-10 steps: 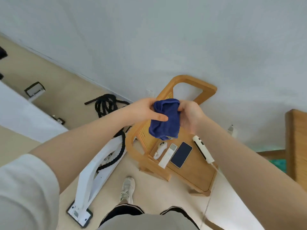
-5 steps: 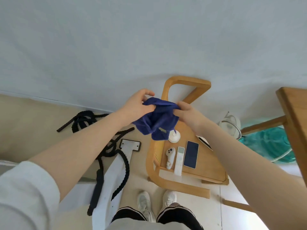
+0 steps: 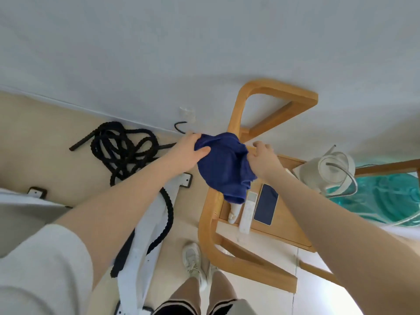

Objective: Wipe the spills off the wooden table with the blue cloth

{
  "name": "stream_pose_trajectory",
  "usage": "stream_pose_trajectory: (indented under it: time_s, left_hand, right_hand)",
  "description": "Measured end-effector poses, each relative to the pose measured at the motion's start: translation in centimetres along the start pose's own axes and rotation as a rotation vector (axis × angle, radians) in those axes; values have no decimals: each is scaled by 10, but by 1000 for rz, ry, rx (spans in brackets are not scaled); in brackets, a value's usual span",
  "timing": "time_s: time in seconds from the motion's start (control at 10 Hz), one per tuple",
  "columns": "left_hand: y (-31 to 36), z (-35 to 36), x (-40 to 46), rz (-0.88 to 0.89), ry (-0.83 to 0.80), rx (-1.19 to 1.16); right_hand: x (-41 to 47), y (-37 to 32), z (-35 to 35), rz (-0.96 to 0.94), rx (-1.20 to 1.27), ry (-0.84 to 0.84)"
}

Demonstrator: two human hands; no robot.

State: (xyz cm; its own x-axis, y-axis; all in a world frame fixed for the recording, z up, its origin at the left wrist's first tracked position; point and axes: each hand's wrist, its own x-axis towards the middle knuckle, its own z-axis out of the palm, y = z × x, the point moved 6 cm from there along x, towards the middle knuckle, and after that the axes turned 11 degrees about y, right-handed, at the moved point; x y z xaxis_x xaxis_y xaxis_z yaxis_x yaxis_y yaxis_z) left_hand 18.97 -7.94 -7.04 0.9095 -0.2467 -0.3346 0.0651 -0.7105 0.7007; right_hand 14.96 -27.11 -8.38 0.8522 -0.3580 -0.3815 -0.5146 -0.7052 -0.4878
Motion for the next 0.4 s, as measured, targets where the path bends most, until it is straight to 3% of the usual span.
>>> stream_pose_trajectory:
  time_s: [0.1, 0.2, 0.3, 0.4]
  left_hand:
    - [-17, 56, -27, -196, -180, -229]
    - [-8, 65, -45, -199, -202, -199]
    - [6, 50, -40, -118, -158, 16]
    - [30, 29, -44, -44, -164, 159]
  right_hand:
    - [-19, -6, 52, 54, 267, -219]
    - [-33, -5, 70, 64, 270, -336]
    - [-29, 1, 44, 51, 228, -368]
    - [-28, 14, -1, 39, 226, -244]
